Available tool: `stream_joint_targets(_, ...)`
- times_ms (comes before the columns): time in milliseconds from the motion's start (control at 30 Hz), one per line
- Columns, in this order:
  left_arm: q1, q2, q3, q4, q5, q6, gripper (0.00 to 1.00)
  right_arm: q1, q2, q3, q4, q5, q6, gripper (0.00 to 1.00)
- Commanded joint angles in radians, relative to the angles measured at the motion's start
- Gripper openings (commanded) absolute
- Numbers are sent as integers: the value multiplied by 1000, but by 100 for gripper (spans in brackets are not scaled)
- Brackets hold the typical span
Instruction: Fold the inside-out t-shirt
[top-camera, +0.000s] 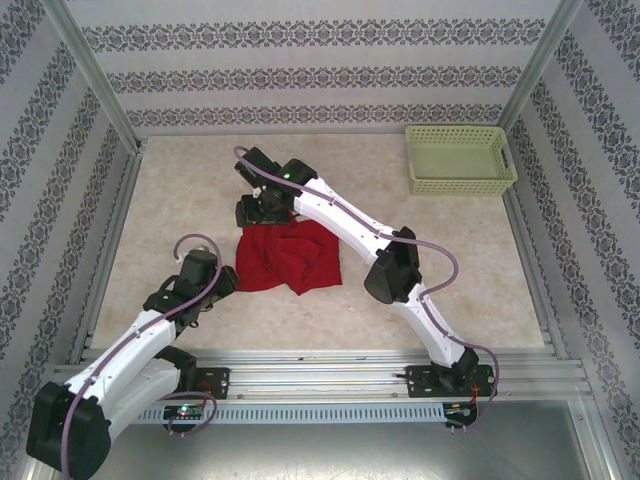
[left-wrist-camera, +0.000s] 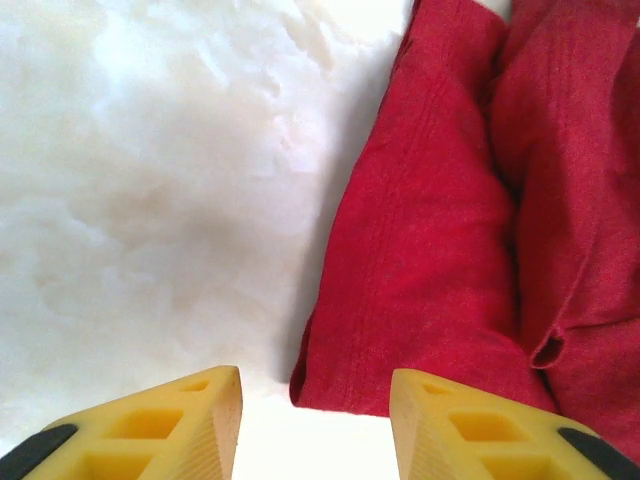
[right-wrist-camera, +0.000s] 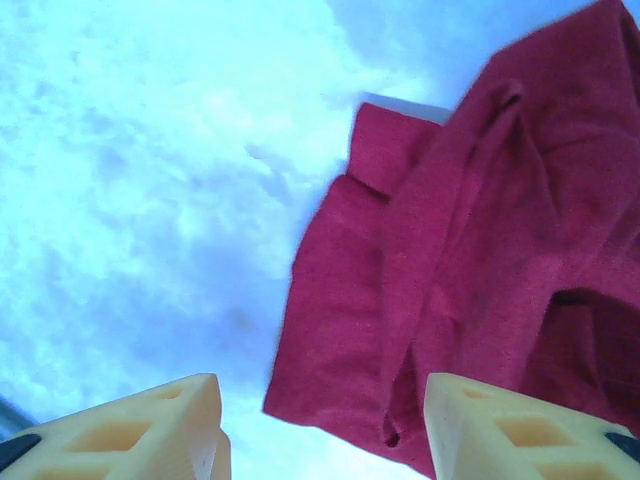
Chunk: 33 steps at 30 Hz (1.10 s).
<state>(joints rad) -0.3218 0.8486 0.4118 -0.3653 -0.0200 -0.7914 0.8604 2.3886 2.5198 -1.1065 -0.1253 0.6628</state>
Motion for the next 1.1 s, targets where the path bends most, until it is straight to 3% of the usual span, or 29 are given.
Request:
stream_joint_targets(0,-19,40,68,-120,7,26,44,-4,-116,-29,-50,80,-69,57)
stream_joint_targets(67,-68,81,124,-138,-8,38,45,-35,-198,-167,-27,187,-106,58)
stream_joint_targets(133,-167,121,192,-137,-71,49,47,-100,-283,-350,39,188,-113,58)
stream_joint_targets(300,-390,286,345,-99,-222,71,49,-273,-454,-832,411,-24,-84,53)
stream_joint_targets(433,-459,469,457,-42,-224,97,50,-343,-441,-973,586,-157,-57,47)
stream_joint_targets(533,-459,585,511,-33,-220,82,54,-340,-408,-974,617,-156,-75,47)
stream_joint_targets(633,-401,676,532,-65,-178,20,55,-340,-362,-962,621,-164,-69,43)
stream_joint_targets(800,-303,665,394,39,-150,-38,49,-329,-286,-963,584,-118,-43,35)
stream_joint_targets(900,-232,638,321,75,-120,-44,37,-319,-264,-992,549,-60,-1,30)
stream_joint_targets(1067,-156,633,288,138,-59,31,34,-298,-359,-1221,667,-11,123,34)
